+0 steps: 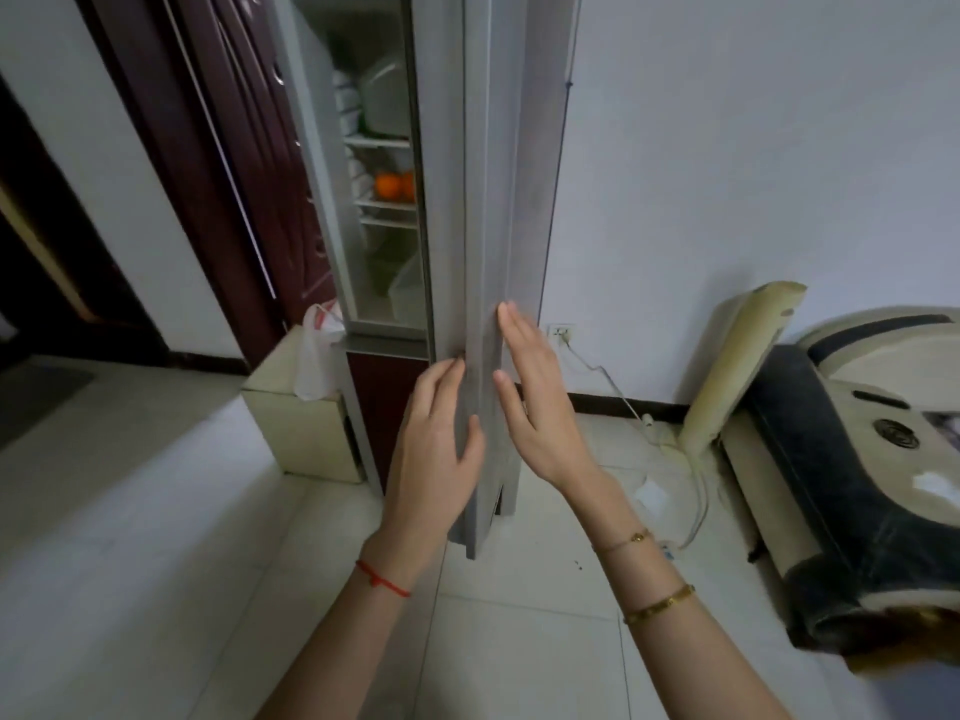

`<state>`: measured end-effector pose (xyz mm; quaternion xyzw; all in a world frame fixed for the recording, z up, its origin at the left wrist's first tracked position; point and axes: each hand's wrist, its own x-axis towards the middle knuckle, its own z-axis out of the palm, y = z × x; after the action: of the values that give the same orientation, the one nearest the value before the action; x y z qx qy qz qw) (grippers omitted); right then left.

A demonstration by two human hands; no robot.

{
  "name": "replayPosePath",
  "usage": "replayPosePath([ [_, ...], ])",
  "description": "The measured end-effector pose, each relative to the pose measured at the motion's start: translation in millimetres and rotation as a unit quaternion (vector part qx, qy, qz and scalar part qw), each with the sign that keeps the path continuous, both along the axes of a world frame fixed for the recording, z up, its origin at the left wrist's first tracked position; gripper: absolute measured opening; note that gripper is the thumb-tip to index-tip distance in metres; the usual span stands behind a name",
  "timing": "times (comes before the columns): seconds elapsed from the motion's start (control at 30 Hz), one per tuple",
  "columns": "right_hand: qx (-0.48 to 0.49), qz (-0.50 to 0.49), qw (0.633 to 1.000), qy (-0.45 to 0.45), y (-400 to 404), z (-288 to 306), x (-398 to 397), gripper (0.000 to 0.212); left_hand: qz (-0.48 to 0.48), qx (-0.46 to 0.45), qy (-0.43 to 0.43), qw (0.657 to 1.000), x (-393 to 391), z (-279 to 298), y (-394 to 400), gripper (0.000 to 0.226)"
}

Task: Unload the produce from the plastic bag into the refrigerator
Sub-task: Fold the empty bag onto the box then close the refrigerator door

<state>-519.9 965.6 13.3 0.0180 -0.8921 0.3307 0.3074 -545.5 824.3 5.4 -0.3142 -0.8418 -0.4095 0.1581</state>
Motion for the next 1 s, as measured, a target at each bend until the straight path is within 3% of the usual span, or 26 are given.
replayPosePath([
  [0.37, 0.007, 0.041, 0.999, 0.019, -78.1, 2.9, -121.6, 0.053, 0.040, 0.018, -0.071, 0.997, -126.0, -3.6, -88.1, 0.064],
  [0.6, 0.020, 0.008, 0.999, 0.045, -130.5, -2.6, -220.2, 0.054, -0.027, 0.007, -0.079, 0.996, -238.7, -5.0, -139.9, 0.074],
  [1.0, 0.091, -0.050, 0.994, -0.024, -144.3, -0.6, -362.7, 0.059, -0.059, -0.012, -0.118, 0.991, -416.5, -15.3, -156.2, 0.085],
])
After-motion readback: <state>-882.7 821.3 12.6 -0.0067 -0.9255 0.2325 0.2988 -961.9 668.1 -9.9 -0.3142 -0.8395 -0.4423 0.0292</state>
